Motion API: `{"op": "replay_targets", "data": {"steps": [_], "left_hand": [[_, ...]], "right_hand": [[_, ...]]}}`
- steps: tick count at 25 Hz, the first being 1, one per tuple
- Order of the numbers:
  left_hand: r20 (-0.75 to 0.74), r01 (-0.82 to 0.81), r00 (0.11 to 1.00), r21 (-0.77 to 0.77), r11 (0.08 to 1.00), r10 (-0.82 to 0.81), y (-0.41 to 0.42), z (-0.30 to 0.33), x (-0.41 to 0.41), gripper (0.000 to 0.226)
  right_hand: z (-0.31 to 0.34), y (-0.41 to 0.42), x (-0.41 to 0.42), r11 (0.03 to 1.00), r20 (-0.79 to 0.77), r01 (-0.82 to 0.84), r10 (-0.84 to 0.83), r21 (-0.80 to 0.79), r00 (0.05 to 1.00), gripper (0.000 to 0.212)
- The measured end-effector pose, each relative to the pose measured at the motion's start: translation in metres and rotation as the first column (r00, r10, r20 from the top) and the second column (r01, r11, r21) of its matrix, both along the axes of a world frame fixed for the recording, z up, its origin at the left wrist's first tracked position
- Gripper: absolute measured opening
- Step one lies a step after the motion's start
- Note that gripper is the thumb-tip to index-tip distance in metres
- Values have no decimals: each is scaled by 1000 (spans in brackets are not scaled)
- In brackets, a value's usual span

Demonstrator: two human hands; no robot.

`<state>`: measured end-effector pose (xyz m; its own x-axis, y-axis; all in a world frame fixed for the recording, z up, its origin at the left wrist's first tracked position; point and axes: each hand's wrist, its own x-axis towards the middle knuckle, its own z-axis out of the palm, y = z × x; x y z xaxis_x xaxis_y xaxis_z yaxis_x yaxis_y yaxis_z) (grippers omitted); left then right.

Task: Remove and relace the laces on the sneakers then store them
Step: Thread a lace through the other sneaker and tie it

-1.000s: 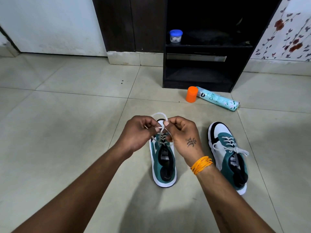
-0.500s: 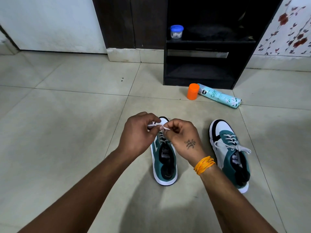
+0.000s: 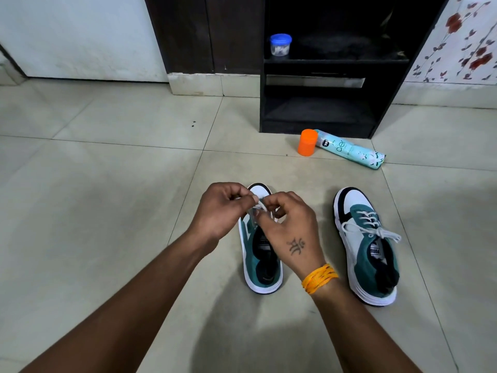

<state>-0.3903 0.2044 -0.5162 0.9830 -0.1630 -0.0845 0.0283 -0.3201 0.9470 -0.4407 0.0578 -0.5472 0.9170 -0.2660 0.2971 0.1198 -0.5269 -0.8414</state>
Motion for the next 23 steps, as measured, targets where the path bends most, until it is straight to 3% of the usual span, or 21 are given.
{"op": "replay_targets", "data": {"steps": [2, 8, 12, 16, 20, 23], "left_hand": [[0, 23, 1000, -11, 1000, -23, 0, 2, -1, 15], [102, -22, 995, 77, 997, 14, 16, -10, 1, 13], [200, -107, 978, 239, 965, 59, 32, -34, 1, 14], [209, -138, 976, 395, 908, 57, 46, -59, -4, 15], [153, -53, 987, 569, 821, -42, 44, -72, -8, 10], [199, -6, 970, 593, 805, -140, 32, -75, -11, 29]], "right_hand": [[-4, 0, 1, 1000, -24, -23, 23, -19, 999, 6], [2, -25, 1, 977, -171, -72, 108, 203, 979, 24], [-20, -44, -3, 999, -211, 41, -34, 29, 977, 28], [-48, -55, -10, 994, -338, 106, -99, 3, 936, 34], [-55, -54, -16, 977, -411, -6, -84, -214, 908, 17], [-51, -42, -12, 988, -336, -82, 32, -134, 941, 23]]}}
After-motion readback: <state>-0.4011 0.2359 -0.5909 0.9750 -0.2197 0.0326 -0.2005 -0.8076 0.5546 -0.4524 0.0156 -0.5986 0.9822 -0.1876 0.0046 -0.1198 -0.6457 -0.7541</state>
